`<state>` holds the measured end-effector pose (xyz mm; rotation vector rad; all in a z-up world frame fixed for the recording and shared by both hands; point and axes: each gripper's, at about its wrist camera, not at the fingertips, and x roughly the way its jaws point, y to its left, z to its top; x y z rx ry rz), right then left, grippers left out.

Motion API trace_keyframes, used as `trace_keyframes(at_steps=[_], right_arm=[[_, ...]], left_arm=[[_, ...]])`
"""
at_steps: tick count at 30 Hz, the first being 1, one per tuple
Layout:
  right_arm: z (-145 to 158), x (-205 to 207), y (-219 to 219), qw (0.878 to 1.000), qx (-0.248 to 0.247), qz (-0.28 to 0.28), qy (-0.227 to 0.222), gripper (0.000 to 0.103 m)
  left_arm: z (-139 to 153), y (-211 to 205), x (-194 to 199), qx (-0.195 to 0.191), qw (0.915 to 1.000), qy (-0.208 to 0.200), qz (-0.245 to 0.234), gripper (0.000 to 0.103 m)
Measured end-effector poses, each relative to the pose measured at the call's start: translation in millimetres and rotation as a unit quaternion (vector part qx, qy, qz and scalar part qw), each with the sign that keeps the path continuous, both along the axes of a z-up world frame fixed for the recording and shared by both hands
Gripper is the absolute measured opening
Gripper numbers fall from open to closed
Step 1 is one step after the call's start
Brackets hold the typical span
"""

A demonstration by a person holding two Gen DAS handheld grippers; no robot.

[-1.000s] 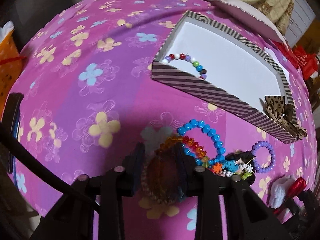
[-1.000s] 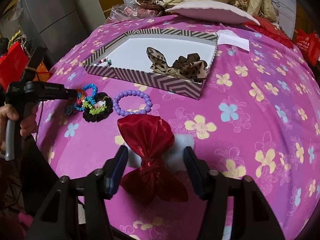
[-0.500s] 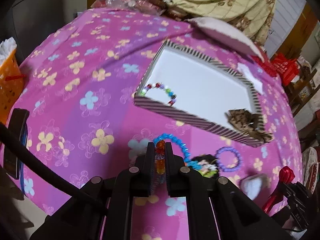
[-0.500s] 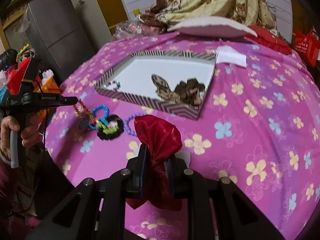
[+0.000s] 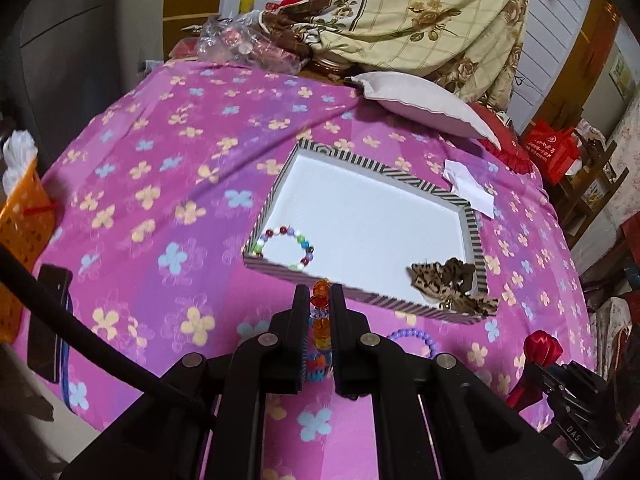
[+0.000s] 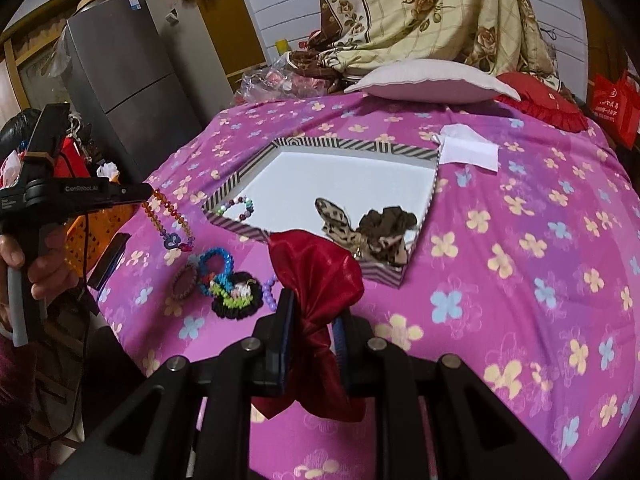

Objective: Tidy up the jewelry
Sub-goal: 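Set the red bow on the leopard bows while the left tool drops its bracelet in the tray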

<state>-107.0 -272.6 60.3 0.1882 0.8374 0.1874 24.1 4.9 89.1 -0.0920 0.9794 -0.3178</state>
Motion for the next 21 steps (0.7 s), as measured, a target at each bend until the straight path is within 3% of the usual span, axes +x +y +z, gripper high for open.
trace_keyframes(at_steps=[12,21], right_arm=[[10.9,71.9,-21.0,1.0,-0.017,-0.025,-0.006,0.019],[2.2,157.0,-50.0,0.998,-0.03,-0.056,0.005,0.019]], left_arm=[[0.8,-30.5,54.1,0.026,0.9996,-0.001,0.009,0.021],[-22.1,-58.8,110.6,0.046,0.9986,0.017,0.021,0.021]])
